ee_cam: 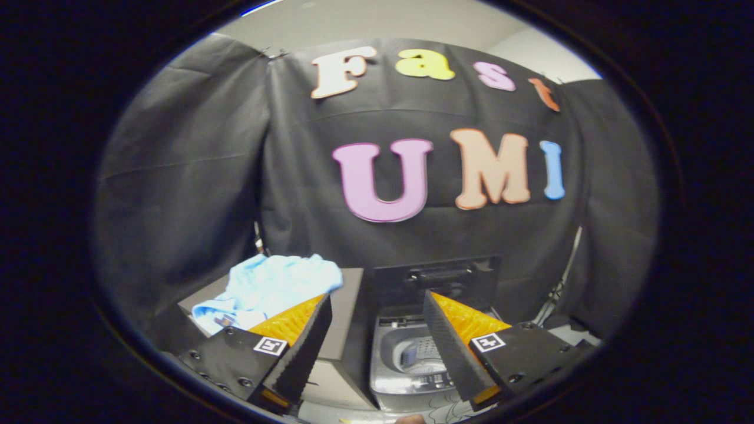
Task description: Put the clothes into the washing machine and then close the washing machine lid.
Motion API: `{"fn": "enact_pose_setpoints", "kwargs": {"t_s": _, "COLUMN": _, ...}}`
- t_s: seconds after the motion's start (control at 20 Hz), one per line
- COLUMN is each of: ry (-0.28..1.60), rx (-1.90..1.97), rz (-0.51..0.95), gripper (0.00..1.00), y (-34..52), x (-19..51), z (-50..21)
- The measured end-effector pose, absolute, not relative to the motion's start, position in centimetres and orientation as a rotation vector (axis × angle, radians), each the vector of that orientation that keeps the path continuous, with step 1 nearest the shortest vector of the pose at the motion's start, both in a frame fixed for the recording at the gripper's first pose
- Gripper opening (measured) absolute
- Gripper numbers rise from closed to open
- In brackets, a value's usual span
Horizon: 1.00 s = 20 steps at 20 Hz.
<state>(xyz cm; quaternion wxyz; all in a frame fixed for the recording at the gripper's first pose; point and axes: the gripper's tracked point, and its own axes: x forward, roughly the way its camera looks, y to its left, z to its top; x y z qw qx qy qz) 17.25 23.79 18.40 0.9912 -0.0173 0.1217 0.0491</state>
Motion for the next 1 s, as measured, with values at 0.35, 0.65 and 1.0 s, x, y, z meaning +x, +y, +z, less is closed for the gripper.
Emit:
{"fn": "enact_pose_setpoints", "kwargs": {"t_s": 0.35, "ry": 0.364, "rx": 0.010, "rz": 0.179, "gripper": 0.99, "y": 33.0, "x": 24.1, "z": 15.4}}
{"fn": "enact_pose_setpoints", "kwargs": {"t_s": 0.65, "ry": 0.468, "rx": -0.004, "rz": 0.317, "gripper": 0.98, "y": 41.3, "x": 28.1, "z": 10.0}}
{"fn": "enact_pose_setpoints", "kwargs": {"t_s": 1.0, "ry": 0.639, "rx": -0.018, "rz": 0.218, "gripper": 0.99, "y": 44.4, "x": 28.7, "z": 4.3}}
